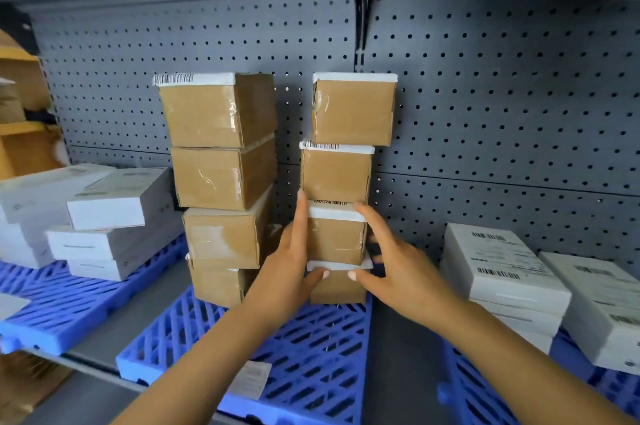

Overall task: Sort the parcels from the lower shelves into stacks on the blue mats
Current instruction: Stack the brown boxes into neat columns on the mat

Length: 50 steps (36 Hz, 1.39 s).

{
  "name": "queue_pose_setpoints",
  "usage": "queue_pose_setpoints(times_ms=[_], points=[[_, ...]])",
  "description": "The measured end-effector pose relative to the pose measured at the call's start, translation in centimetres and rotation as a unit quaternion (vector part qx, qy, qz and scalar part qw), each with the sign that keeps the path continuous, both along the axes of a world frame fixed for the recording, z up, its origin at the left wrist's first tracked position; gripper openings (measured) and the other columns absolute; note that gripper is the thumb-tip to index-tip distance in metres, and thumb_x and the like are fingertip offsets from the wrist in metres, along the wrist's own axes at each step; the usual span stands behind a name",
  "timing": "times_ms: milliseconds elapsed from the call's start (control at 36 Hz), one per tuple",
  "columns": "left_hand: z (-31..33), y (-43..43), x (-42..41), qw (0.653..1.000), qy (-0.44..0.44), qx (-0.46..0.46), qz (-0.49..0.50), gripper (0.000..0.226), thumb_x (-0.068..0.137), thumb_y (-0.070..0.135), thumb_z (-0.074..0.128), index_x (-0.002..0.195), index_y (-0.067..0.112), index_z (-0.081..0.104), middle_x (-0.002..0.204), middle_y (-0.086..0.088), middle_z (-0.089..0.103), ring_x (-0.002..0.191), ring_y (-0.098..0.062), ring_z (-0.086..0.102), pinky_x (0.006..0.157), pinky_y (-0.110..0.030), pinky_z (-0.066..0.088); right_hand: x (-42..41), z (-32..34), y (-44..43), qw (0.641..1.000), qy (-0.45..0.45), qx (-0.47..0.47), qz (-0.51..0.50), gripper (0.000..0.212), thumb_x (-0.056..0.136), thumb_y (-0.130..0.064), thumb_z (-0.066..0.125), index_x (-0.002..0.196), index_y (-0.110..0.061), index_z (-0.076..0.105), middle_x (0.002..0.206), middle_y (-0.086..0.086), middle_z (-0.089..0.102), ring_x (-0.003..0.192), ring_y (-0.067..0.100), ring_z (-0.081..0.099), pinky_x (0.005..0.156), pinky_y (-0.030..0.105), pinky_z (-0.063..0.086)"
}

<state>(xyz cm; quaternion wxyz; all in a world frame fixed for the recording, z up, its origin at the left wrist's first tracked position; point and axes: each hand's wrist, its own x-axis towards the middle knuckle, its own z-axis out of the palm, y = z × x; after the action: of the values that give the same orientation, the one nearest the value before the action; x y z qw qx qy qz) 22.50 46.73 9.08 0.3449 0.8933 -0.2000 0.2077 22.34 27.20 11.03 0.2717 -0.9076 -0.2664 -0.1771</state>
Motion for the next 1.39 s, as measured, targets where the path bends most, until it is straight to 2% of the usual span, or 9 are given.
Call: queue_pose_setpoints(times_ms=[167, 333, 417, 639, 750, 944, 1056, 1194, 1389], points=[[0.1, 1.1, 1.3, 1.0, 0.018, 0.001, -0.025, 0.11, 0.091, 0.01, 0.06, 0.14, 0.044, -0.032, 0.155, -0.002, 0.024, 0.103, -0.001, 0.055, 0.073, 0.003, 0.036, 0.2, -0.3, 1.3, 0.999, -0.008, 0.017, -0.034, 0.09, 0.089, -0.036, 0.062, 0.135, -0.064, -0.009, 0.139, -0.004, 0.048, 0.097, 0.01, 0.063, 0.082, 0.038, 0.055], [0.0, 2.0, 2.3, 0.998, -0.014, 0.031, -0.054, 0.111, 0.093, 0.002, 0.051, 0.13, 0.051, -0.041, 0.131, -0.013, 0.052, 0.081, -0.019, 0.066, 0.076, -0.037, 0.055, 0.1, -0.2, 2.4, 0.997, -0.022, 0.012, -0.068, 0.085, 0.091, -0.037, 0.06, 0.136, -0.064, -0.006, 0.131, -0.004, 0.052, 0.085, 0.007, 0.063, 0.074, 0.032, 0.055], [-0.2, 2.3, 2.8, 0.997, -0.014, 0.037, -0.07, 0.112, 0.093, 0.003, 0.05, 0.125, 0.049, -0.047, 0.132, -0.013, 0.052, 0.078, -0.015, 0.064, 0.075, -0.036, 0.055, 0.2, -0.5, 2.8, 0.995, -0.036, 0.008, -0.094, 0.084, 0.092, -0.039, 0.057, 0.133, -0.066, -0.012, 0.126, -0.003, 0.056, 0.079, 0.007, 0.064, 0.069, 0.032, 0.055], [-0.8, 2.4, 2.8, 0.996, -0.024, 0.049, -0.075, 0.112, 0.095, 0.006, 0.051, 0.124, 0.043, -0.051, 0.157, -0.013, 0.021, 0.093, -0.012, 0.063, 0.083, -0.027, 0.053, 0.4, -1.6, 3.1, 0.989, -0.035, 0.01, -0.143, 0.091, 0.096, -0.038, 0.051, 0.126, -0.064, -0.031, 0.107, 0.003, 0.065, 0.064, 0.009, 0.06, 0.06, 0.034, 0.054], [-0.9, 2.5, 3.0, 0.995, -0.031, 0.06, -0.073, 0.11, 0.095, 0.005, 0.049, 0.125, 0.042, -0.05, 0.158, -0.012, 0.016, 0.087, -0.013, 0.063, 0.08, -0.03, 0.055, 0.6, -1.9, 3.2, 0.986, -0.033, 0.002, -0.162, 0.093, 0.096, -0.037, 0.05, 0.125, -0.063, -0.034, 0.105, 0.004, 0.067, 0.062, 0.011, 0.06, 0.059, 0.036, 0.054], [-1.1, 2.1, 3.2, 0.995, -0.033, 0.029, -0.09, 0.107, 0.095, 0.006, 0.049, 0.129, 0.042, -0.047, 0.16, -0.011, 0.007, 0.107, -0.015, 0.059, 0.088, -0.021, 0.048, 0.5, -1.8, 3.1, 0.986, -0.033, 0.006, -0.164, 0.097, 0.097, -0.034, 0.051, 0.128, -0.057, -0.038, 0.1, 0.006, 0.068, 0.063, 0.013, 0.06, 0.063, 0.038, 0.054], [-0.9, 2.2, 3.1, 0.994, -0.026, 0.009, -0.101, 0.109, 0.095, 0.016, 0.054, 0.129, 0.046, -0.045, 0.16, 0.002, 0.013, 0.126, -0.007, 0.044, 0.092, -0.007, 0.031, 0.4, -1.8, 2.8, 0.985, -0.031, 0.022, -0.167, 0.1, 0.094, -0.036, 0.055, 0.132, -0.054, -0.035, 0.101, 0.009, 0.067, 0.072, 0.017, 0.064, 0.068, 0.042, 0.055], [-0.8, 2.2, 3.2, 0.993, -0.022, 0.01, -0.116, 0.109, 0.094, 0.016, 0.057, 0.133, 0.048, -0.04, 0.159, 0.004, 0.014, 0.137, -0.008, 0.032, 0.104, -0.016, 0.03, 0.3, -1.9, 2.7, 0.988, -0.023, 0.03, -0.147, 0.105, 0.092, -0.033, 0.059, 0.133, -0.054, -0.035, 0.116, 0.006, 0.062, 0.081, 0.016, 0.065, 0.073, 0.041, 0.056], [-0.7, 1.9, 3.5, 0.993, 0.003, 0.041, -0.11, 0.111, 0.094, 0.017, 0.058, 0.132, 0.044, -0.043, 0.144, 0.001, 0.041, 0.117, -0.009, 0.049, 0.097, -0.02, 0.042, 0.3, -2.2, 2.4, 0.989, 0.002, 0.054, -0.138, 0.103, 0.093, -0.033, 0.058, 0.131, -0.057, -0.035, 0.125, 0.005, 0.057, 0.086, 0.014, 0.065, 0.078, 0.038, 0.056]])
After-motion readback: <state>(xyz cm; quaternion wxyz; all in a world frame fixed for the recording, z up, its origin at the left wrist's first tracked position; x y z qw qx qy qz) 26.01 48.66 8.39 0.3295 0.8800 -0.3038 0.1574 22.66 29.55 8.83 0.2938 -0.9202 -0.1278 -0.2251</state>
